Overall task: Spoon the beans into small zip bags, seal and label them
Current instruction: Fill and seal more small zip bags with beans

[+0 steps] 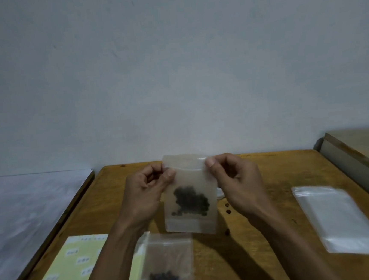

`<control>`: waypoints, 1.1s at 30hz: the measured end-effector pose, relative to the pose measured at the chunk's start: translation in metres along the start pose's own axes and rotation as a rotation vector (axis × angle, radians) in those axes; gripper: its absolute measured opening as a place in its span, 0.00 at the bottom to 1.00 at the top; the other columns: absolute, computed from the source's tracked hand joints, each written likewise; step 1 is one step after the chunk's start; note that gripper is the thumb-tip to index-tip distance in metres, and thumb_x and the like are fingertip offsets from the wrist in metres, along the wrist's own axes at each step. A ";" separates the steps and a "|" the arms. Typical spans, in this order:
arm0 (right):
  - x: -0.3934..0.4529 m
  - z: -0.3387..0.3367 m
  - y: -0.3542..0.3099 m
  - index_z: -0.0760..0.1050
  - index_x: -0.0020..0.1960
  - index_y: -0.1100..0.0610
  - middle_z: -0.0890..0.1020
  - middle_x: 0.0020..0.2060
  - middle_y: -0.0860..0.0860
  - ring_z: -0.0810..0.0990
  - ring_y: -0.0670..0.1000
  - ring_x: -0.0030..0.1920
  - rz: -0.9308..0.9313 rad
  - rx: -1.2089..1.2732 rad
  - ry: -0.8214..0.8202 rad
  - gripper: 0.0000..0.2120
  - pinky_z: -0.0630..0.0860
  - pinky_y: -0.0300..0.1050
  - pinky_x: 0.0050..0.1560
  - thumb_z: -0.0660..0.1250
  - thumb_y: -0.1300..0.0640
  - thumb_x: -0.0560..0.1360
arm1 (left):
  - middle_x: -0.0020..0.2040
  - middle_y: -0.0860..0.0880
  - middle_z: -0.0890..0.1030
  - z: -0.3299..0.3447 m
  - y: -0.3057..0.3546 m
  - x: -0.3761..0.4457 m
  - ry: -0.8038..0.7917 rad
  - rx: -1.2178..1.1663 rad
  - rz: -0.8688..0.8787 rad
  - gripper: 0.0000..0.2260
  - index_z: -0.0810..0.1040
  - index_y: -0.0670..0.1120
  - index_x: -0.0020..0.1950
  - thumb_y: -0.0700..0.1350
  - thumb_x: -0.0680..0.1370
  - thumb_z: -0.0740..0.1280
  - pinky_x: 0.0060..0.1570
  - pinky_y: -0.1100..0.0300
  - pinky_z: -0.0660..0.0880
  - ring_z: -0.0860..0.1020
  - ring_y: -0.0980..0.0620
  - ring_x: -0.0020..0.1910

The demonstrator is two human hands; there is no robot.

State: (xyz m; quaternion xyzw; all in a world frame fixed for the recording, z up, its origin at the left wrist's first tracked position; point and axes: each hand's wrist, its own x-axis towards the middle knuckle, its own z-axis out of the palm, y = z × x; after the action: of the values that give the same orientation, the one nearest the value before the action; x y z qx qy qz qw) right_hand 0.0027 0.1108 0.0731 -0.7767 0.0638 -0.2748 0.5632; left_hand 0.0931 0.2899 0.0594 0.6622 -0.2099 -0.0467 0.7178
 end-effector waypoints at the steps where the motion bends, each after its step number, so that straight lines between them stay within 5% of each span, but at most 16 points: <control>1: -0.002 0.000 -0.001 0.82 0.48 0.54 0.86 0.43 0.51 0.85 0.49 0.46 0.064 0.145 -0.059 0.12 0.84 0.47 0.44 0.73 0.46 0.71 | 0.40 0.50 0.84 0.001 0.002 -0.001 -0.007 -0.013 0.004 0.08 0.82 0.42 0.46 0.46 0.72 0.71 0.42 0.63 0.81 0.82 0.54 0.42; 4: -0.004 0.000 0.000 0.84 0.47 0.53 0.88 0.43 0.50 0.87 0.49 0.45 0.139 0.286 -0.123 0.14 0.84 0.47 0.44 0.77 0.51 0.64 | 0.38 0.52 0.84 0.007 0.006 -0.006 -0.082 -0.026 -0.006 0.10 0.81 0.41 0.45 0.47 0.71 0.72 0.43 0.60 0.82 0.82 0.55 0.40; 9: -0.007 -0.006 0.006 0.84 0.51 0.58 0.88 0.45 0.52 0.87 0.51 0.46 0.202 0.278 -0.149 0.11 0.83 0.45 0.43 0.77 0.57 0.69 | 0.48 0.44 0.87 0.021 0.004 -0.013 -0.134 -0.023 -0.079 0.13 0.85 0.41 0.51 0.47 0.70 0.74 0.43 0.58 0.82 0.86 0.48 0.47; 18: -0.022 -0.018 0.014 0.87 0.45 0.58 0.88 0.42 0.55 0.86 0.60 0.47 0.312 0.243 -0.092 0.11 0.81 0.63 0.52 0.78 0.51 0.67 | 0.44 0.42 0.88 0.042 0.002 -0.029 -0.061 -0.051 -0.093 0.10 0.86 0.39 0.48 0.43 0.69 0.75 0.39 0.57 0.83 0.86 0.45 0.43; 23: -0.038 -0.043 0.019 0.86 0.47 0.60 0.87 0.42 0.58 0.83 0.52 0.39 0.425 0.290 -0.264 0.11 0.79 0.47 0.38 0.72 0.53 0.72 | 0.42 0.40 0.87 0.038 -0.001 -0.045 -0.146 -0.055 -0.247 0.07 0.86 0.36 0.46 0.40 0.74 0.72 0.33 0.58 0.81 0.85 0.47 0.38; 27: -0.050 -0.044 0.037 0.87 0.48 0.61 0.85 0.45 0.66 0.80 0.59 0.40 0.482 0.218 -0.264 0.08 0.77 0.51 0.42 0.74 0.56 0.74 | 0.46 0.33 0.85 0.030 -0.018 -0.049 -0.201 0.124 -0.376 0.10 0.85 0.33 0.48 0.41 0.77 0.72 0.39 0.51 0.81 0.83 0.40 0.41; 30: -0.062 -0.032 0.044 0.85 0.44 0.60 0.87 0.40 0.56 0.86 0.51 0.38 0.562 0.089 -0.240 0.06 0.80 0.41 0.36 0.72 0.57 0.76 | 0.40 0.39 0.86 0.025 -0.031 -0.048 -0.223 0.438 -0.324 0.08 0.87 0.39 0.41 0.43 0.76 0.75 0.40 0.52 0.79 0.82 0.48 0.38; 33: -0.066 -0.017 0.055 0.83 0.42 0.53 0.85 0.37 0.49 0.85 0.46 0.39 0.498 -0.263 -0.186 0.05 0.82 0.44 0.40 0.74 0.52 0.75 | 0.31 0.52 0.81 0.022 -0.042 -0.045 -0.223 0.761 -0.209 0.08 0.85 0.45 0.36 0.46 0.71 0.79 0.36 0.57 0.75 0.76 0.57 0.31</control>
State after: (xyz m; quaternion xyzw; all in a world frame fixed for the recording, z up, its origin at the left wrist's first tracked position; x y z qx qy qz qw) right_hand -0.0496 0.1042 0.0037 -0.8253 0.2356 -0.0450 0.5113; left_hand 0.0533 0.2801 0.0086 0.8891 -0.2204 -0.1097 0.3858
